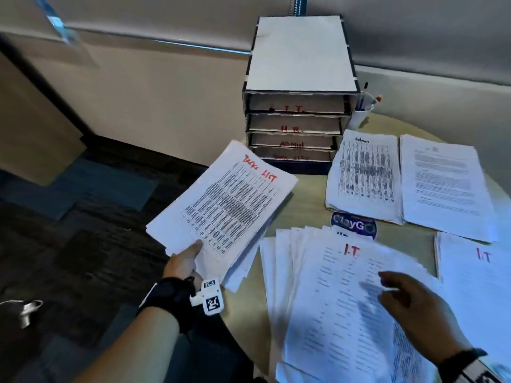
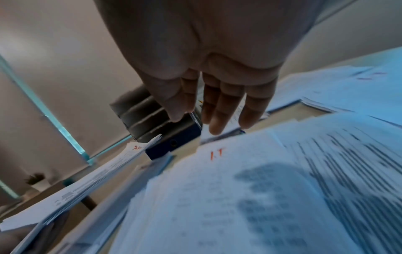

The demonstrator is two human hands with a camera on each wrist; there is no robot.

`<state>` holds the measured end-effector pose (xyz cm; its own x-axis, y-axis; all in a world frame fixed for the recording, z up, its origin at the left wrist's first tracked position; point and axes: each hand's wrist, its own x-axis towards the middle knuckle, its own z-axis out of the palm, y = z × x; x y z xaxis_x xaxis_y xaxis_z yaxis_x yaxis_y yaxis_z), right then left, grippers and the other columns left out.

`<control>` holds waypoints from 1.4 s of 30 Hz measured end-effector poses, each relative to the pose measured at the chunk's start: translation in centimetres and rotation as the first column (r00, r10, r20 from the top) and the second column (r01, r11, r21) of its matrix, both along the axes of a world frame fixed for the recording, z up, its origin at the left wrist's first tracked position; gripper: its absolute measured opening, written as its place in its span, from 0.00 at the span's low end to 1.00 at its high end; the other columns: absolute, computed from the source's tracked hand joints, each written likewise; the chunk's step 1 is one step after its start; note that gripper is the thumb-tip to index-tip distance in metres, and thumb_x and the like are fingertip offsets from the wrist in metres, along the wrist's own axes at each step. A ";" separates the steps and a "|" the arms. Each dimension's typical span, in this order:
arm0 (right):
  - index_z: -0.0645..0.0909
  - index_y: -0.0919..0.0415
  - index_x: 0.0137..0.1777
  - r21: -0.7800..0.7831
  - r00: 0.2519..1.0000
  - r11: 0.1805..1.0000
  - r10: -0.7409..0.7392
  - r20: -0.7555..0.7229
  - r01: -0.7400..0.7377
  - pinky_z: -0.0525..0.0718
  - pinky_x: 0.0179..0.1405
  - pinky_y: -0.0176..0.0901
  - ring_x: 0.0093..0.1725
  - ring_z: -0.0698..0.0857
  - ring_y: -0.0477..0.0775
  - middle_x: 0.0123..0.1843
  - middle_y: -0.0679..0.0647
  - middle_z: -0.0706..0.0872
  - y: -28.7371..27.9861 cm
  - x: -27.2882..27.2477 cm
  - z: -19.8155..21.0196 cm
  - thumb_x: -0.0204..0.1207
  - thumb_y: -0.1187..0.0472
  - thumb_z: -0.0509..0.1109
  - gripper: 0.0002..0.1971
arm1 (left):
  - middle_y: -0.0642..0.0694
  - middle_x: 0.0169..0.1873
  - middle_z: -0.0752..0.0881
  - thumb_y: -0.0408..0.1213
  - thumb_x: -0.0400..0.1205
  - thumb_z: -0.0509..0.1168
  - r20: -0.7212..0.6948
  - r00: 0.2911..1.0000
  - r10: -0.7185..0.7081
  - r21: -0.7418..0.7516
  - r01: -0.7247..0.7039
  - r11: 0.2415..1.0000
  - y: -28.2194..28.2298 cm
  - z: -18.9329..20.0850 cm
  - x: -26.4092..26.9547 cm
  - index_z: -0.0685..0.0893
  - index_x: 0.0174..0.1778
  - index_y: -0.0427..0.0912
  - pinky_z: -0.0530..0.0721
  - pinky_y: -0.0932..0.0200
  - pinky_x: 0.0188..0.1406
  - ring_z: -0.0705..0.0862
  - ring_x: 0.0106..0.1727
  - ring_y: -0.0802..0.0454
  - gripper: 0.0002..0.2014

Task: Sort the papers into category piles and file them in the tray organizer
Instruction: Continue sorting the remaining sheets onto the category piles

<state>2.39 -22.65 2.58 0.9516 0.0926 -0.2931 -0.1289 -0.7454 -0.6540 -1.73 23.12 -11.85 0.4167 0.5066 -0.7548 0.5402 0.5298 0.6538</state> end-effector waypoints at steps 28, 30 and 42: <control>0.72 0.42 0.75 -0.350 0.949 0.904 0.154 -0.274 -0.248 0.63 0.79 0.42 0.82 0.62 0.52 0.84 0.51 0.59 -3.1 -4.6 -6.9 0.79 0.44 0.65 0.24 | 0.42 0.65 0.73 0.54 0.80 0.66 -0.534 0.057 -0.844 0.484 0.839 -0.250 -22.4 5.9 3.6 0.74 0.71 0.41 0.77 0.50 0.65 0.74 0.67 0.40 0.28; 0.73 0.43 0.74 -0.356 0.945 0.894 0.177 -0.273 -0.271 0.63 0.79 0.43 0.81 0.62 0.54 0.85 0.52 0.58 -3.1 -4.6 -7.1 0.78 0.45 0.67 0.24 | 0.40 0.64 0.72 0.58 0.77 0.67 -0.614 0.119 -0.780 0.417 0.888 -0.192 -24.5 5.6 5.0 0.72 0.68 0.41 0.81 0.44 0.60 0.75 0.64 0.37 0.30; 0.65 0.51 0.79 0.151 0.859 0.853 -0.466 -0.211 0.500 0.79 0.51 0.42 0.50 0.84 0.52 0.59 0.52 0.81 -6.6 -3.3 -8.6 0.66 0.59 0.84 0.43 | 0.53 0.47 0.91 0.37 0.84 0.69 -0.058 0.447 -0.893 0.468 0.802 0.371 -27.2 5.4 2.5 0.87 0.48 0.48 0.84 0.58 0.51 0.88 0.53 0.47 0.02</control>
